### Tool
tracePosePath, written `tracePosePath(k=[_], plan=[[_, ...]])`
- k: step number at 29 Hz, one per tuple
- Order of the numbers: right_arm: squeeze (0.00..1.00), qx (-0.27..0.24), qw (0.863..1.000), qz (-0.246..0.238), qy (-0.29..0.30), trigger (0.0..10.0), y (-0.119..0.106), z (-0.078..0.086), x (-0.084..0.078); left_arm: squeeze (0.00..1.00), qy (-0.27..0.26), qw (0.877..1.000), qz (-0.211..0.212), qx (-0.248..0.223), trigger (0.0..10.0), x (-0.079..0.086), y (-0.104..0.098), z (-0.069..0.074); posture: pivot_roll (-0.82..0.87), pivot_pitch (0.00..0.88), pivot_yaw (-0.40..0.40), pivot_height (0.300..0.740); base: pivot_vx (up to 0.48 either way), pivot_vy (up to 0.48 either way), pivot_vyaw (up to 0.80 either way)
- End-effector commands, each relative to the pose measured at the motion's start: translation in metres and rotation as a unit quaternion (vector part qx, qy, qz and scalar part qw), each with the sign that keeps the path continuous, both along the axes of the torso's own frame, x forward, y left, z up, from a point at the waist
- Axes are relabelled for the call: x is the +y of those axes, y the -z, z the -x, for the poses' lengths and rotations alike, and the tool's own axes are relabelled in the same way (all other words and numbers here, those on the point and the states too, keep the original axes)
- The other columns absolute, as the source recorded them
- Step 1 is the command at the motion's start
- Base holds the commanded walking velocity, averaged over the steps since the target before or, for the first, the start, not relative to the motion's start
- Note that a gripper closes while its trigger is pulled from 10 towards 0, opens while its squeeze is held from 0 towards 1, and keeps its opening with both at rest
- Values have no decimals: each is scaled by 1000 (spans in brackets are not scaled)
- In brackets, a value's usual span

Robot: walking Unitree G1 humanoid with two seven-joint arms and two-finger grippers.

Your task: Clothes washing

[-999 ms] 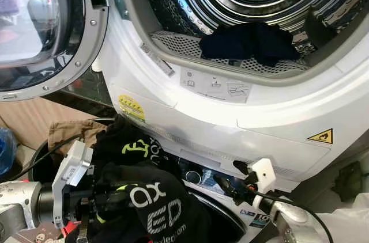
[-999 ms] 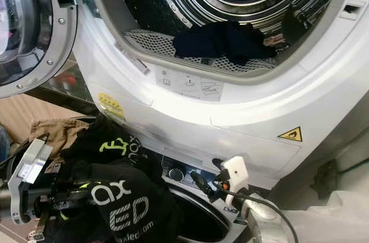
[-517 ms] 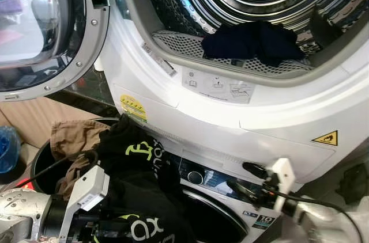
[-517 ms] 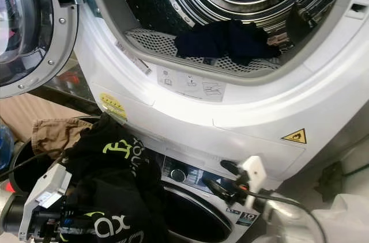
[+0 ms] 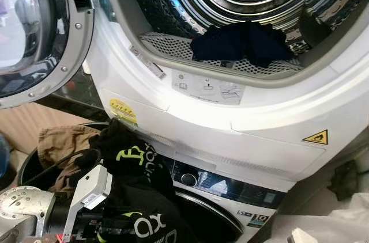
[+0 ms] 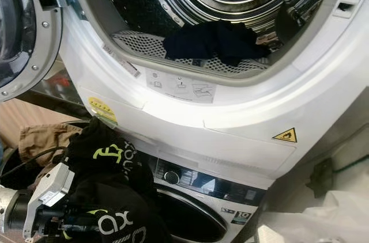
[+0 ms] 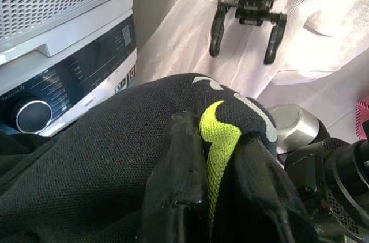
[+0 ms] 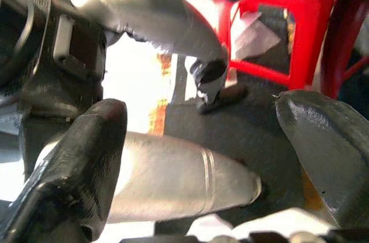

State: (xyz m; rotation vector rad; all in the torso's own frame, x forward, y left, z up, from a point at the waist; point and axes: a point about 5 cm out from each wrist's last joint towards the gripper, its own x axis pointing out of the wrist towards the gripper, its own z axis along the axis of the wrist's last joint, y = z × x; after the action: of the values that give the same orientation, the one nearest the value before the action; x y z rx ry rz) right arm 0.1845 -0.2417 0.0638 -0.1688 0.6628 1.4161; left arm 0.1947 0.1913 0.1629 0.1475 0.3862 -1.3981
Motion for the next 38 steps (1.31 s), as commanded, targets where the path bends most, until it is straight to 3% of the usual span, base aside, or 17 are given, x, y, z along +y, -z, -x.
tracePosePath(k=[1, 7, 8, 15, 18, 22, 27, 33, 38], plan=[[0, -30, 999, -31, 6, 10000, -19, -12, 5, 0, 13, 1000, -5, -2, 0, 0, -1, -1, 38, 66, -8, 740, 0, 0, 0], [0, -52, 995, -89, 2, 10000, -44, -25, 21, 0, 38, 999, -34, 11, 0, -1, 9, 0, 29, 64, -1, 740, 0, 0, 0], [1000, -50, 995, -85, -10, 10000, -45, -25, 24, 0, 44, 998, -32, 15, 0, -2, 12, 0, 26, 64, 0, 740, 0, 0, 0], [1000, -33, 998, -21, -53, 10000, -33, -18, 33, 0, 48, 998, -40, 2, 0, -8, 23, -9, 21, 55, 1, 740, 0, 0, 0], [1000, -46, 999, -2, -8, 10000, -14, -30, 46, 0, 37, 998, -41, -24, 0, -15, 29, -23, 15, 40, 3, 740, 0, 0, 0], [1000, -76, 993, -36, 77, 10000, -8, -50, 72, 0, 33, 998, -26, -35, 0, -26, 31, -31, 11, 54, 7, 740, 0, 0, 0], [1000, -61, 995, -49, 58, 10000, -4, -43, 87, 0, 41, 998, -16, -35, 0, -32, 33, -32, 9, 67, 11, 740, 0, 0, 0], [1000, -42, 995, -77, 37, 10000, -5, -33, 92, 0, 33, 998, -9, -47, 0, -40, 38, -39, 4, 74, 11, 740, 0, 0, 0], [1000, -34, 999, -25, 23, 10000, 4, -26, 87, 0, 11, 998, 9, -64, 0, -52, 40, -46, -4, 78, 10, 740, 0, 0, 0]])
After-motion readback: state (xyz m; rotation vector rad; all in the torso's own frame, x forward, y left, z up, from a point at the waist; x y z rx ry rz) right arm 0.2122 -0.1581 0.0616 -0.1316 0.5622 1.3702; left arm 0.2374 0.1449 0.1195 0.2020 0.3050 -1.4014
